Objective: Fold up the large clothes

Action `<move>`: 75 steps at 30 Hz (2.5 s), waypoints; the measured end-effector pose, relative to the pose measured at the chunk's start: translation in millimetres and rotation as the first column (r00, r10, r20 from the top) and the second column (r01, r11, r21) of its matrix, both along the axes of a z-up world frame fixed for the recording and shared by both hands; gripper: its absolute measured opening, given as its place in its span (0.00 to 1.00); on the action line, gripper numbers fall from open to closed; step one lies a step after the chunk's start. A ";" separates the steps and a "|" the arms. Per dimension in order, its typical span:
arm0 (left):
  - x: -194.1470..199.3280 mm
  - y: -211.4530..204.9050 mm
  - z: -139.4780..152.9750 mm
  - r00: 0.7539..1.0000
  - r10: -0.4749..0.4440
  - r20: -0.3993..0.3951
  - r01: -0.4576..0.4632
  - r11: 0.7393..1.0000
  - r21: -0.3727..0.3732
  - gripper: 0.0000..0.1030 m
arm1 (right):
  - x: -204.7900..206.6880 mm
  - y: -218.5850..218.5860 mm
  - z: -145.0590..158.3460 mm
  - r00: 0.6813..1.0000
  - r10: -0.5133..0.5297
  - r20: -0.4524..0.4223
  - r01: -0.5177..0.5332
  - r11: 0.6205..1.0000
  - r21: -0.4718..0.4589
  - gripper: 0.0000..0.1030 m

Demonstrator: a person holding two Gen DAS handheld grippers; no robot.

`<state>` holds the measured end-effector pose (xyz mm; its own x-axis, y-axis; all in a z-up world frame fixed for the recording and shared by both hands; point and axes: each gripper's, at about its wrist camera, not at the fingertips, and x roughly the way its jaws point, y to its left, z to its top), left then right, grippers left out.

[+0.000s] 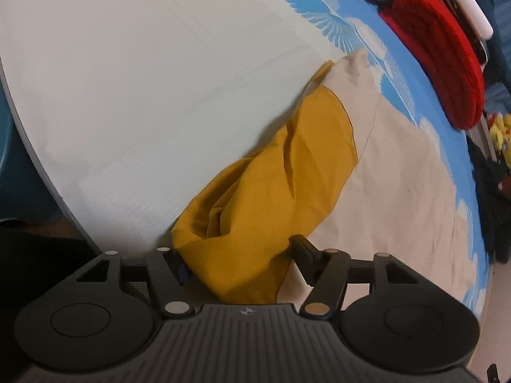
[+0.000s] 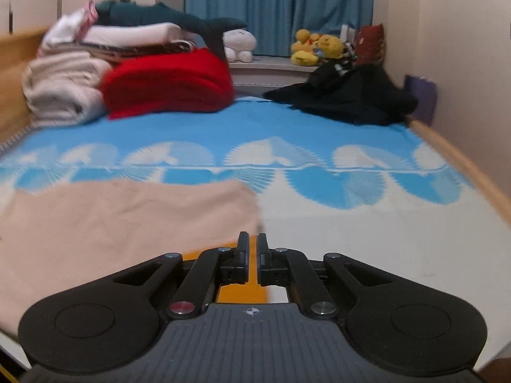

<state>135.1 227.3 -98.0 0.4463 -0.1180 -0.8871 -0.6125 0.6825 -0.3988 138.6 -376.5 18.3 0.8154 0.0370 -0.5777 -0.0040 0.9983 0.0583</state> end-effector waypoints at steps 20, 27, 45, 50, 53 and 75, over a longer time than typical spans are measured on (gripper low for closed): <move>9.8 -26.9 23.2 0.993 -0.108 0.039 0.102 0.984 0.147 0.19 | 52.0 203.7 -62.2 0.772 0.591 -0.235 -0.539 0.804 0.250 0.34; 10.9 -31.0 33.5 0.992 -0.117 0.051 0.108 0.981 0.160 0.19 | 76.0 252.1 -110.8 0.711 0.538 -0.453 -0.572 0.817 0.073 0.37; -11.1 -128.9 122.3 0.918 -0.339 0.205 0.204 0.848 0.489 0.10 | 8.6 3.0 -1.8 0.999 0.037 0.034 -0.045 0.962 0.268 0.36; -18.5 -259.8 186.7 0.755 -0.588 0.291 0.326 0.721 0.611 0.09 | -26.0 -63.2 4.3 0.995 -0.033 0.089 0.001 0.941 0.338 0.36; -22.9 -353.9 199.9 0.641 -0.719 0.270 0.424 0.624 0.656 0.09 | -42.5 -93.2 7.0 0.989 -0.081 0.124 0.024 0.912 0.409 0.36; -2.4 -325.9 137.7 0.417 -0.879 0.233 0.707 0.475 0.524 0.64 | -4.7 -72.7 -37.8 0.976 0.160 -0.150 -0.063 0.860 0.507 0.46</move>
